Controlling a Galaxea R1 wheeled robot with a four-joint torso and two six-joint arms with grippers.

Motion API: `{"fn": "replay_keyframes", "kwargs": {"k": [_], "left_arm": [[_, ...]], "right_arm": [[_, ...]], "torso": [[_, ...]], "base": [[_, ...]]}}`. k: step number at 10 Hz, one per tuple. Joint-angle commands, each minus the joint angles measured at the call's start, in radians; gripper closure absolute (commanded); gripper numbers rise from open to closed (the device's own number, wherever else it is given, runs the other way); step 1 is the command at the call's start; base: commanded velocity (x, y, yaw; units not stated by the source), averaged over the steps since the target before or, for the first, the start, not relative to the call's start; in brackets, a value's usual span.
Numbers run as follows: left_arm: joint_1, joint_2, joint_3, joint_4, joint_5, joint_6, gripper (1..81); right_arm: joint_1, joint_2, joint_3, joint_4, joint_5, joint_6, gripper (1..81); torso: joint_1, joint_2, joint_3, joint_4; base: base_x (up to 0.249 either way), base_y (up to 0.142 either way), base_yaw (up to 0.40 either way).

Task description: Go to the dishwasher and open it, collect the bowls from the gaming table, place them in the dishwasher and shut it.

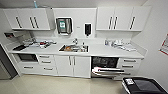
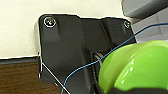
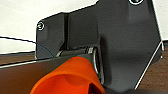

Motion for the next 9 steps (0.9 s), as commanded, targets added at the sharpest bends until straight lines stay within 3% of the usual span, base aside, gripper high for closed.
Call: {"fn": "replay_keyframes", "kwargs": {"k": [1,9], "left_arm": [[-0.031,-0.021,-0.003,0.001,0.028,0.001,81.1],[-0.032,-0.021,-0.003,0.002,0.028,0.002,81.1]], "right_arm": [[0.034,0.003,0.006,-0.010,-0.047,-0.003,81.1],[0.031,0.002,0.008,-0.010,-0.047,-0.003,81.1]], "torso": [[0.000,0.000,0.000,0.000],[0.000,0.000,0.000,0.000]], "base": [[0.133,0.000,0.000],[0.133,0.000,0.000]]}}
